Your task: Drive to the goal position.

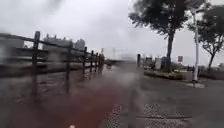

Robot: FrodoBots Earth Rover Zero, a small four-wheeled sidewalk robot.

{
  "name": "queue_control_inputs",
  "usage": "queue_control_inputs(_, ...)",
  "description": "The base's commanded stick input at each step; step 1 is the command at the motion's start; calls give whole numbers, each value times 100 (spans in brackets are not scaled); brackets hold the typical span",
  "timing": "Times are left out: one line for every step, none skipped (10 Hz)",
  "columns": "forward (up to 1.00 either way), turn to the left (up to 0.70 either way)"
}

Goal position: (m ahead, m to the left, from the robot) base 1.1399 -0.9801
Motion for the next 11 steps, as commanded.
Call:
queue_control_inputs(100, 40)
queue_control_inputs(100, 40)
queue_control_inputs(100, 40)
queue_control_inputs(100, 40)
queue_control_inputs(100, 40)
queue_control_inputs(100, 40)
queue_control_inputs(100, 40)
queue_control_inputs(100, 40)
queue_control_inputs(100, 40)
queue_control_inputs(79, 53)
queue_control_inputs(56, 66)
